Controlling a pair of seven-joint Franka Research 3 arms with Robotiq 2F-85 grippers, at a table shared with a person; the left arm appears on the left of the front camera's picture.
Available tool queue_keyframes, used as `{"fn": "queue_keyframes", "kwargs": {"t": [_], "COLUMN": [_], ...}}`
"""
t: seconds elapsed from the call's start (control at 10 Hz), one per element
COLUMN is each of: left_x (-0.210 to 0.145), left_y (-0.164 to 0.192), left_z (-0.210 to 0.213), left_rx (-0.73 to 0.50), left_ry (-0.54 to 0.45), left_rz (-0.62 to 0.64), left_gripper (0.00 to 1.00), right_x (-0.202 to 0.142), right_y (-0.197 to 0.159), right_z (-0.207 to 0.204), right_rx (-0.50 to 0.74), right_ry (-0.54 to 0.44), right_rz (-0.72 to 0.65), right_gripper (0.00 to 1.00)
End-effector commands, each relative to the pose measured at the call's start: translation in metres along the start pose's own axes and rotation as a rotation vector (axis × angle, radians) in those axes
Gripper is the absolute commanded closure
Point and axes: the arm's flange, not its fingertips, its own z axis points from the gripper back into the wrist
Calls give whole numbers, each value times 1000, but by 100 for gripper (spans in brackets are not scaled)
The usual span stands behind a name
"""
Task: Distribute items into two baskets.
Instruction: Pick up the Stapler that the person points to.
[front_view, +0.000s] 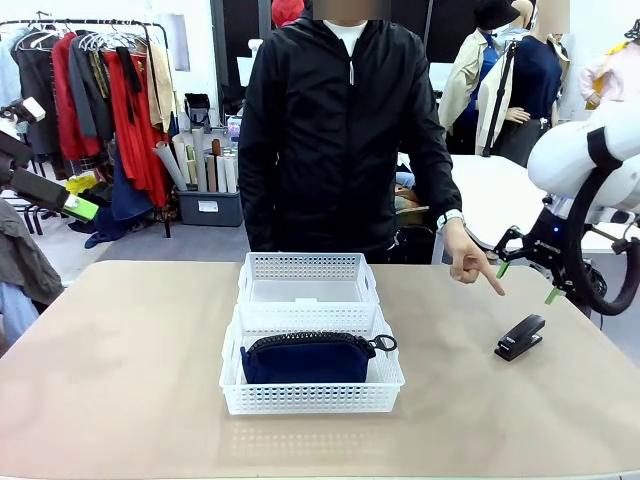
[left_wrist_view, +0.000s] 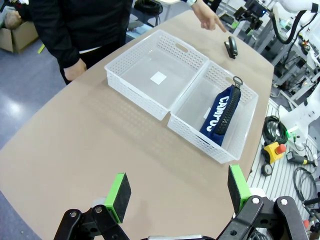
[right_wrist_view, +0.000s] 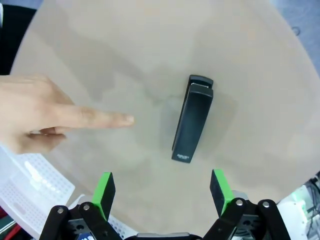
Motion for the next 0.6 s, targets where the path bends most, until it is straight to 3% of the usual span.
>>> {"fn": "queue_keyframes", "kwargs": {"t": [0.0, 0.5], "left_x": [0, 0], "left_y": [-1, -1], "left_z": [1, 1], "left_rx": [-6, -6], "left_ry": [-8, -8], "left_rz": [-3, -3], "left_gripper": [0, 0], "right_x": [-5, 1], "right_y": [3, -1], "right_z": [-13, -41], "right_rx": [-47, -71], "right_ry": [-19, -41], "right_rz": [-36, -69], "right_gripper": [0, 0]}}
